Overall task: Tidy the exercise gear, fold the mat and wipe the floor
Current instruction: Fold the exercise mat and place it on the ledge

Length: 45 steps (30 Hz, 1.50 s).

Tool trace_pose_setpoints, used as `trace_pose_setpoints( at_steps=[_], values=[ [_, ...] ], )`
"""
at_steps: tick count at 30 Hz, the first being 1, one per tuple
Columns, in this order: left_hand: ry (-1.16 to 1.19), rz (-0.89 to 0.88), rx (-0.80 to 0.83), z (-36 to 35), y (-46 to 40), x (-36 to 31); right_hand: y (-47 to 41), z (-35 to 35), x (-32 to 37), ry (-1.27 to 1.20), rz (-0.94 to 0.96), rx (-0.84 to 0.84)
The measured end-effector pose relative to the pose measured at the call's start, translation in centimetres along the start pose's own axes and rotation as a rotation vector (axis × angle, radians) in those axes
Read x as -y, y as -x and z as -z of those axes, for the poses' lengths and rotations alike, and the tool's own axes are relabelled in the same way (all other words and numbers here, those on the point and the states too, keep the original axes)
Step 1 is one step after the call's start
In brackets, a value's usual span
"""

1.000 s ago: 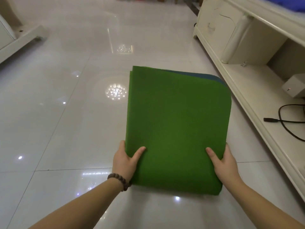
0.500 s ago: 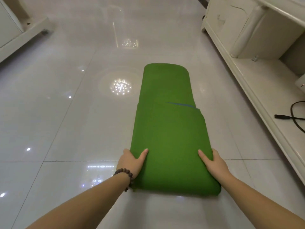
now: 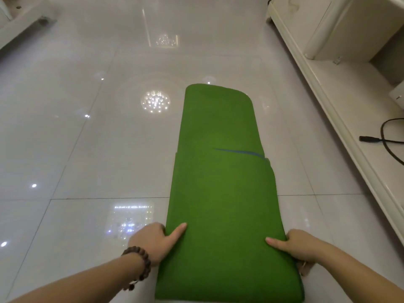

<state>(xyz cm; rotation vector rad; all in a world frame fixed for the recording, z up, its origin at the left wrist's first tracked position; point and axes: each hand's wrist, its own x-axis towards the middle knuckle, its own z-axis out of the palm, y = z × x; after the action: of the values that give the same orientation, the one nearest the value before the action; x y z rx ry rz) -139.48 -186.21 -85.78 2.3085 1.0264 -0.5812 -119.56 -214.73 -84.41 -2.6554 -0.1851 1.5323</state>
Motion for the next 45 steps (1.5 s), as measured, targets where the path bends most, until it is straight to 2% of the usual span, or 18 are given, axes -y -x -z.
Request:
trace_pose_setpoints(
  at_steps=[2,4,6,9,12,17,19,21,24,26,30,35,37,42,45],
  values=[
    [0.071,-0.020,-0.151,2.2,-1.9,-1.0,0.1,1.7,1.5,-0.062,-0.014,-0.051],
    [0.258,-0.053,-0.238,4.0,-4.3,-2.2,-0.6,3.4,3.0,-0.143,0.089,-0.257],
    [0.440,-0.088,-0.263,5.3,-7.1,-3.8,-2.0,5.2,4.6,-0.255,0.191,-0.451],
    [0.636,-0.049,-0.200,6.4,-10.8,-6.1,-5.0,7.4,7.0,-0.428,0.250,-0.567],
    [0.698,0.033,-0.077,6.7,-13.1,-7.7,-7.6,8.2,8.8,-0.539,0.256,-0.531],
    [0.819,0.052,-0.023,7.2,-14.4,-8.8,-9.0,8.0,9.1,-0.465,0.307,-0.517],
    [0.936,0.098,0.012,7.1,-14.5,-8.2,-9.4,8.4,8.5,-0.574,0.322,-0.504],
    [1.053,0.105,0.079,7.6,-14.1,-7.9,-9.3,9.2,7.9,-0.780,0.323,-0.409],
    [1.146,-0.005,0.110,9.3,-12.8,-8.2,-7.4,10.7,7.2,-0.922,0.401,-0.255],
    [1.165,-0.146,0.084,11.0,-11.7,-8.7,-5.6,11.7,6.9,-0.959,0.503,-0.301],
    [1.144,-0.437,-0.043,15.8,-8.5,-10.4,-0.9,14.7,7.8,-0.987,0.749,-0.585],
    [0.941,-0.680,-0.367,20.1,-5.2,-11.1,5.6,17.6,9.4,-0.975,0.986,-0.772],
    [0.865,-0.751,-0.453,20.9,-3.7,-10.8,7.4,17.6,9.2,-0.952,1.008,-0.792],
    [0.801,-0.826,-0.412,21.0,-0.9,-10.1,9.3,16.7,7.4,-0.924,0.983,-0.665],
    [0.846,-0.837,-0.395,20.0,0.5,-9.9,9.9,15.7,6.5,-0.912,1.021,-0.631]
  ],
)
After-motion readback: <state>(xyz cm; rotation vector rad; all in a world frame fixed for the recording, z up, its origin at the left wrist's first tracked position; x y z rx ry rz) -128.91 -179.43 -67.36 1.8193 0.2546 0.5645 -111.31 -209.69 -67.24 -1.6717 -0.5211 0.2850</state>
